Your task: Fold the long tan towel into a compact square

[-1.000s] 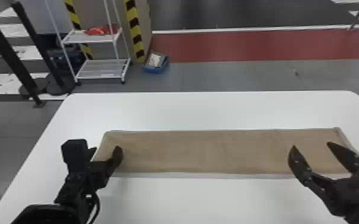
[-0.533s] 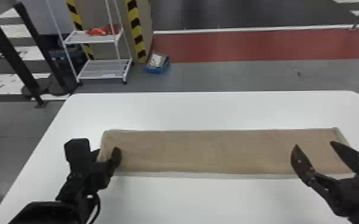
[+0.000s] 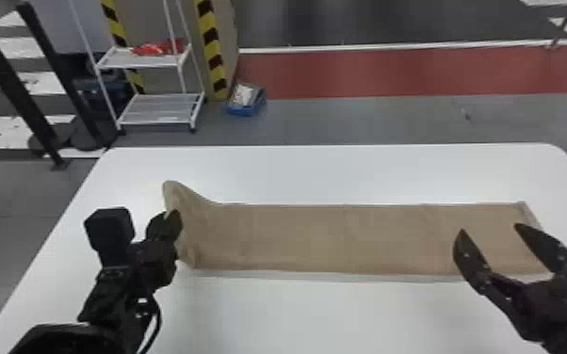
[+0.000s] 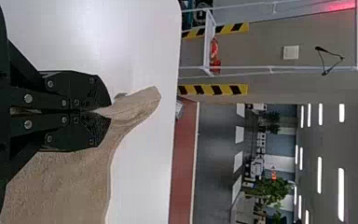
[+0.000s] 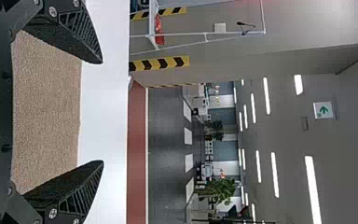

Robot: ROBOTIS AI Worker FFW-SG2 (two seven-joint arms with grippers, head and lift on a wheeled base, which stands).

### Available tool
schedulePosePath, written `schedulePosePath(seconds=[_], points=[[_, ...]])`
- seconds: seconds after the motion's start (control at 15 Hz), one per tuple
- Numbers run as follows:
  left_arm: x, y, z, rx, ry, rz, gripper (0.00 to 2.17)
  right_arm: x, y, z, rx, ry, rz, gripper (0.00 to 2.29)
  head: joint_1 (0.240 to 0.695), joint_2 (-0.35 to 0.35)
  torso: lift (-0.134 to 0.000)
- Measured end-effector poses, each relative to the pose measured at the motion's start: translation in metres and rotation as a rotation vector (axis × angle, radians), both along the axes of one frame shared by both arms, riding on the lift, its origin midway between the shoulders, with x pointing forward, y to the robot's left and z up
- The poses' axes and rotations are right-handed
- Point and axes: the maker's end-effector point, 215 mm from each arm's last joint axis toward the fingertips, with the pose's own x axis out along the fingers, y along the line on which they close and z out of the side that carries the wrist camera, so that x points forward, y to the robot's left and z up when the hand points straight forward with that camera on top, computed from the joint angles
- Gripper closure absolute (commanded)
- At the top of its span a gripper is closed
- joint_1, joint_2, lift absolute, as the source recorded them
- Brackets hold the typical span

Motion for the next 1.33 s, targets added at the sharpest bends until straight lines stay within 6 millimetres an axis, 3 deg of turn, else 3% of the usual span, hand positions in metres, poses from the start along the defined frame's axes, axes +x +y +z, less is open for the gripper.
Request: schedulePosePath(seconds=[0.13,0.33,0.47,0.67,0.73,0.8,1.0,1.33], points=[[0.001,-0.024,0.024,-0.017,-0.025,-0.038,1.83,0.000,0.003,0.000,0.003,-0.001,0.004,0.13,0.695,0.042,-0.123],[0.007,-0.077,0.055,-0.057,-0.019,-0.122,1.82,0.009,0.013,-0.006,-0.002,-0.001,0.019,0.15,0.695,0.005,-0.123],[0.017,-0.122,0.082,-0.095,-0.008,-0.204,1.82,0.022,0.027,-0.016,-0.001,0.012,0.051,0.48,0.695,-0.040,-0.123],[0.024,-0.187,0.147,-0.189,-0.054,-0.347,1.82,0.038,0.071,-0.026,-0.021,0.006,0.153,1.41,0.695,-0.068,-0.123],[0.026,-0.198,0.169,-0.201,-0.081,-0.369,1.82,0.041,0.087,-0.029,-0.034,0.002,0.189,1.69,0.695,-0.067,-0.123],[0.029,-0.207,0.189,-0.193,-0.099,-0.385,1.82,0.044,0.103,-0.035,-0.047,0.002,0.221,1.82,0.695,-0.053,-0.123],[0.033,-0.223,0.219,-0.141,-0.092,-0.425,1.82,0.051,0.143,-0.053,-0.046,0.020,0.282,1.87,0.695,-0.033,-0.123],[0.027,-0.237,0.227,-0.137,-0.091,-0.463,1.82,0.067,0.220,-0.056,-0.012,-0.005,0.381,1.87,0.695,0.032,-0.123]])
